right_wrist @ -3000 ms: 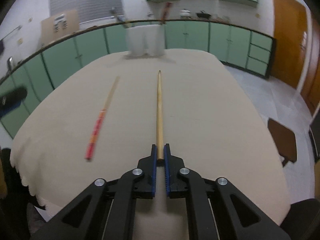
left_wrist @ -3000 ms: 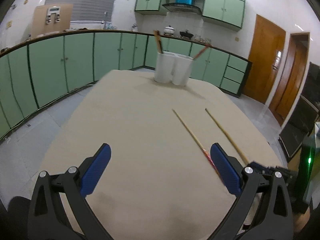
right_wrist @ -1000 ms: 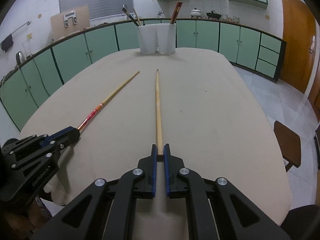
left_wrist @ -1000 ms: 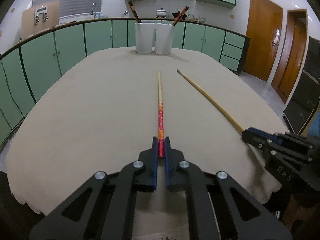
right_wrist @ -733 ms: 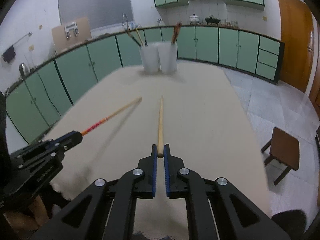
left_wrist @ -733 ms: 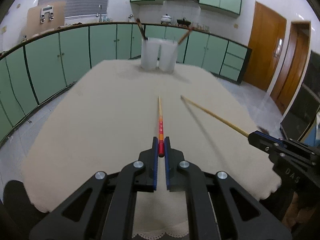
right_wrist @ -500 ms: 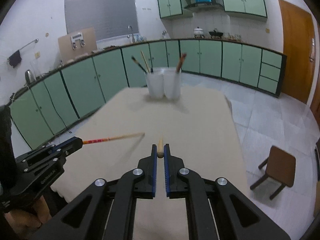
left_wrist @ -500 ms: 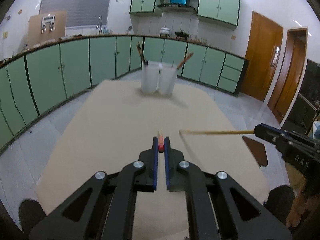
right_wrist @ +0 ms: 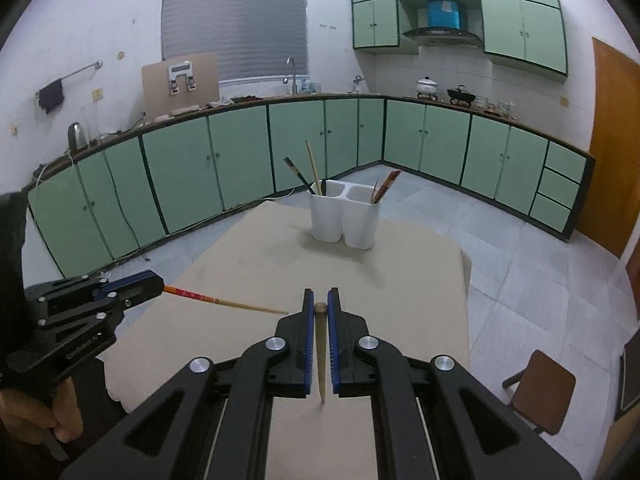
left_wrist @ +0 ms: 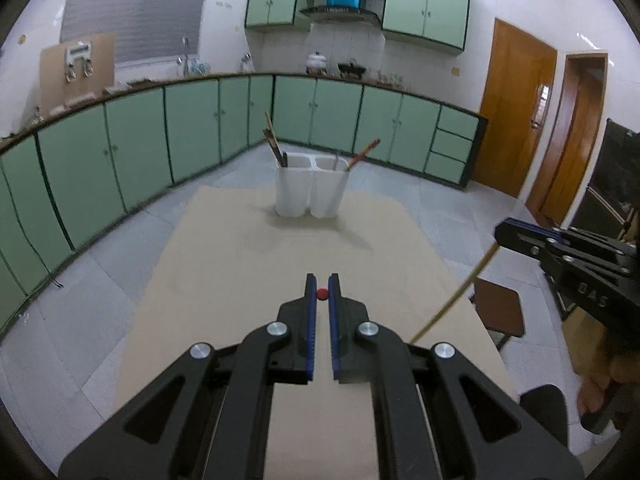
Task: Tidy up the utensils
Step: 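Carry both held chopsticks up and over to the white holder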
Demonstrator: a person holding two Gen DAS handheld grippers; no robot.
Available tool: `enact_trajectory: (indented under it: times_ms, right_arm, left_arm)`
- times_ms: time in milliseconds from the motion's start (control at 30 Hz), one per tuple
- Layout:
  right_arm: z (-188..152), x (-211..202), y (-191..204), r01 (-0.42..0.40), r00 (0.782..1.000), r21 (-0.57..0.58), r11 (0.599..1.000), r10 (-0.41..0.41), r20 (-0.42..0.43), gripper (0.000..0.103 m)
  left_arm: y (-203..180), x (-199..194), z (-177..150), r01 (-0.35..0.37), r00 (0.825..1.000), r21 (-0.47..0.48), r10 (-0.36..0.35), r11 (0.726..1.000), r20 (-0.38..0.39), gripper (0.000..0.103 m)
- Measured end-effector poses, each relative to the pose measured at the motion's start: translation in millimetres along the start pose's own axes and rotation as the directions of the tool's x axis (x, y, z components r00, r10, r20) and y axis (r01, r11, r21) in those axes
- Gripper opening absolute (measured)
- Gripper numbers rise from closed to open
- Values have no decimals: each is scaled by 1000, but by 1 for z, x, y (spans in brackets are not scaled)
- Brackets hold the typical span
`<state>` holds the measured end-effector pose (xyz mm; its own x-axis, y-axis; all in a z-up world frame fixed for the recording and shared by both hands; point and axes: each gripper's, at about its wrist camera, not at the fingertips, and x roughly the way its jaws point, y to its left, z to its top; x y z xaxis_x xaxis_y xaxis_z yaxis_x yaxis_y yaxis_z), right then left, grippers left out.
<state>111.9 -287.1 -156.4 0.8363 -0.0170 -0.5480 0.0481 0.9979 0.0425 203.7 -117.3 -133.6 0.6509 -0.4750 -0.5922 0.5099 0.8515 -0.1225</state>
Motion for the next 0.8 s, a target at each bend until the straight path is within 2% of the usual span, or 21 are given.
enact_trajectory:
  times_ms: [333, 533, 600, 800]
  right_arm:
    - [8, 12, -7, -14, 1000, 7, 1000, 14, -19, 7]
    - [19, 27, -14, -27, 999, 17, 999, 28, -42, 7]
    - [22, 30, -16, -30, 998, 21, 999, 31, -47, 7]
    - [23, 35, -19, -24, 998, 19, 1000, 25, -49, 7]
  left_arm:
    - [17, 19, 8, 24, 994, 11, -23, 1000, -109, 5]
    - [18, 33, 28, 23, 988, 60, -13, 998, -153, 5]
    - [18, 38, 37, 41, 984, 61, -30, 997, -176, 5]
    - [15, 52, 54, 53, 984, 89, -37, 995, -175, 5]
